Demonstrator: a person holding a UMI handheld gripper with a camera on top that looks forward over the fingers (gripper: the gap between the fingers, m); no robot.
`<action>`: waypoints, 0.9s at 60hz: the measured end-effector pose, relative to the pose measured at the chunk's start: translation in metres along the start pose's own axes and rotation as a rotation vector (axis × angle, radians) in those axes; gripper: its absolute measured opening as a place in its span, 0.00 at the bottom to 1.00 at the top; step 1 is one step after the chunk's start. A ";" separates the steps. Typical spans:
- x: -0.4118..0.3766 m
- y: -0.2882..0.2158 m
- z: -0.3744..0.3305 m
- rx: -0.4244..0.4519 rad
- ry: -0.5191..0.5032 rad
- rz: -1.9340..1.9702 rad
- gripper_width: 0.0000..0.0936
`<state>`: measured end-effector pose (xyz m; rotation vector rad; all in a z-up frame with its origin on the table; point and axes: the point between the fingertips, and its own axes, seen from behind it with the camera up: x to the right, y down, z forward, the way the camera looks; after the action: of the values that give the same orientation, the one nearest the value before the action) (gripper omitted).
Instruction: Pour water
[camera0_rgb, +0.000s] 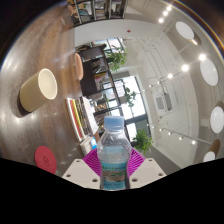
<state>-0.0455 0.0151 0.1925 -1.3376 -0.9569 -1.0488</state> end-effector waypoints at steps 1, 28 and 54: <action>-0.003 -0.007 0.002 0.008 -0.001 -0.031 0.31; -0.069 -0.112 0.030 0.194 0.064 -0.844 0.30; -0.041 -0.104 0.048 0.162 0.093 -0.729 0.30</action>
<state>-0.1537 0.0691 0.1830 -0.7965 -1.4735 -1.5175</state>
